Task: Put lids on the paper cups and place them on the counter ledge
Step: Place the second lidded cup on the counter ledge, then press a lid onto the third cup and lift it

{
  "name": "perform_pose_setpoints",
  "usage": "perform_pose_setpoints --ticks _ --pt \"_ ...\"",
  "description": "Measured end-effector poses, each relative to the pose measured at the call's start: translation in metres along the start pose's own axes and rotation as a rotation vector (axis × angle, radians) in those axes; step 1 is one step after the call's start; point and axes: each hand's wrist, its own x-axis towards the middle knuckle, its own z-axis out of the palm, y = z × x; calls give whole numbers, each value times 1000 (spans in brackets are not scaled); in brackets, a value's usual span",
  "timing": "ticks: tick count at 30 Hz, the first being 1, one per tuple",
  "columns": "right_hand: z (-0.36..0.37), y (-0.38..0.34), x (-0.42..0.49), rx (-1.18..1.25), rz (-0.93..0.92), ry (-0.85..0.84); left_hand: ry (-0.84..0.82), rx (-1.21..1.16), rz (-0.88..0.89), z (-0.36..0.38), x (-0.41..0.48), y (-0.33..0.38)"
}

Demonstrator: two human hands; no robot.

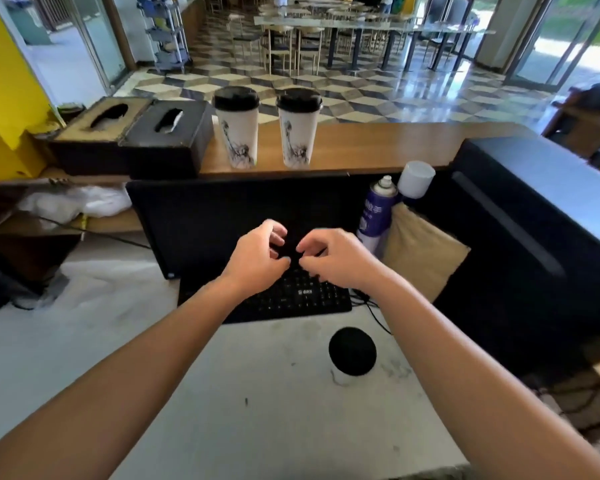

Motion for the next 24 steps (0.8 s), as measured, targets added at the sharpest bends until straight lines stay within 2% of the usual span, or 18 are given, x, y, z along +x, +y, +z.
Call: perform_pose_setpoints --ticks 4,11,15,19,24 --pt "39 31 -27 -73 115 -163 -53 74 -115 28 -33 -47" --pt "95 82 -89 123 350 -294 -235 203 -360 83 -102 -137" --pt "111 112 -114 85 446 -388 -368 371 -504 108 -138 -177" --pt "124 142 -126 31 580 -400 -563 588 -507 126 -157 -195" --pt "145 166 -137 -98 655 -414 -619 641 -497 138 -164 -196"
